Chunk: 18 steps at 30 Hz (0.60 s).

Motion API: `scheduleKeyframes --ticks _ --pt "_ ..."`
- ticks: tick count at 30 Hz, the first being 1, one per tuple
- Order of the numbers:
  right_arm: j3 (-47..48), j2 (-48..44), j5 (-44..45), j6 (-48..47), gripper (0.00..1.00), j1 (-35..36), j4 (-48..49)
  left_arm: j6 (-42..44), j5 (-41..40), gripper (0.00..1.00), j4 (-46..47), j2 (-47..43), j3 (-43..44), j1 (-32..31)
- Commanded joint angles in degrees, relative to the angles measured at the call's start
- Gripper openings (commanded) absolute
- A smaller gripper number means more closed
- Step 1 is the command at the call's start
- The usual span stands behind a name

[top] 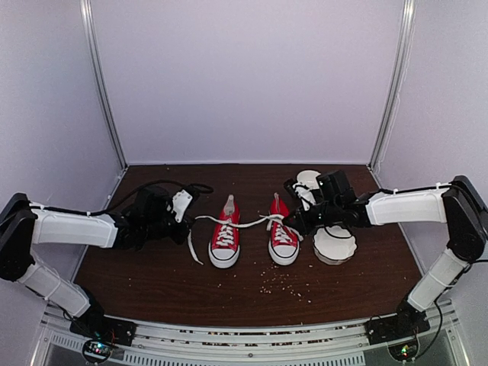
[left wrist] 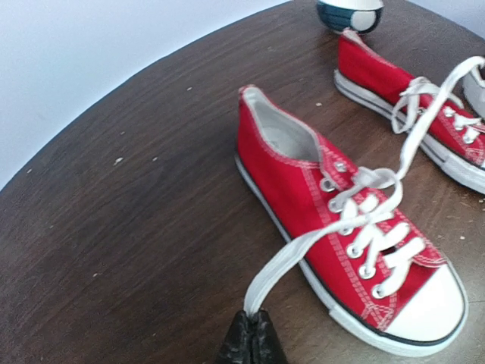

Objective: Tie the shoes
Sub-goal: Pull the crossed shoelace from the shoe.

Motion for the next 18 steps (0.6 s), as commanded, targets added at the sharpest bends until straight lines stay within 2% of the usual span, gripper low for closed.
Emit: scheduleKeyframes --ticks 1,5,10,14,18 --pt "6.07 5.37 -7.78 -0.85 0.00 5.36 2.41 2.45 13.29 0.00 6.97 -0.93 -0.80 -1.01" --pt "11.29 8.68 -9.95 -4.65 0.00 10.33 0.82 2.62 18.14 0.00 11.47 -3.43 -3.17 -1.47" --pt "14.14 9.70 -11.55 -10.67 0.00 13.37 -3.55 2.63 20.02 0.00 16.48 -8.58 -7.01 -1.49" --pt "13.82 9.86 -13.08 -14.15 0.00 14.05 -7.94 2.62 21.36 0.00 19.73 -11.67 -9.47 -1.51" --pt "12.06 9.11 -14.89 -16.68 0.00 14.71 -10.32 3.16 22.21 0.00 18.40 -10.29 -8.59 -1.50"
